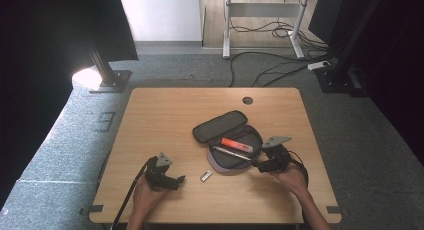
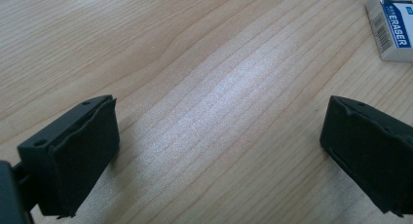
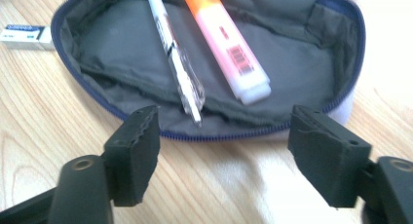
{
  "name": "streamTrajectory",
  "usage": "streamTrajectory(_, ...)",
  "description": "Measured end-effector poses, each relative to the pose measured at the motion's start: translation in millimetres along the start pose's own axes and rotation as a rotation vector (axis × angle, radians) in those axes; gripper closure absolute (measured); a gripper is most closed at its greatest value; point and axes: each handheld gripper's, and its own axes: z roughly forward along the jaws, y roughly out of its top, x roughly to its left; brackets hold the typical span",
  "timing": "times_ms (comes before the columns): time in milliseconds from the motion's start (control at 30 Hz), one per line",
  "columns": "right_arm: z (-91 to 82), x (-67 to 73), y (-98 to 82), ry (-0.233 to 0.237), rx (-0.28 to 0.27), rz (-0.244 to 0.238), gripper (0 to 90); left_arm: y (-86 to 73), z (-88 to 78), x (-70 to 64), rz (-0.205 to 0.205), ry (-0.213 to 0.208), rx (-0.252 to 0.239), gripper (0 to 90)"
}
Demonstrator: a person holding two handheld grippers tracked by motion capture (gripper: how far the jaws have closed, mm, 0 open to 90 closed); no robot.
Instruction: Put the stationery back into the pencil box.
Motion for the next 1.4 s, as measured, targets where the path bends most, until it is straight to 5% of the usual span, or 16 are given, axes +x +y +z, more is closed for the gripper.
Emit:
streamTrajectory(633,-5.0,5.3,-42.8,-0.009,0.021,0.074,12.2,4.6,-0.2,-10.7,0.019,-0.017,0.008,6.5)
streamTrajectory(767,0.7,3.6,-55.1,-0.016,0.028,0.095,2.7,7.8,-0.3,-16.9,0.039,-0.024,0.004,7.8)
streamTrajectory(1100,3.1,5.8,-64.8,-0.059,-0.015,0.074,0.0,21.3,-5.2,-35.9,0.062,-0.115,-0.051,14.5)
streamTrajectory(1400,3.1,5.8,-64.9,-0.060,-0.015,0.073,0.0,30.1,-1.8,-48.9,0.095,-0.151,-0.062,21.7)
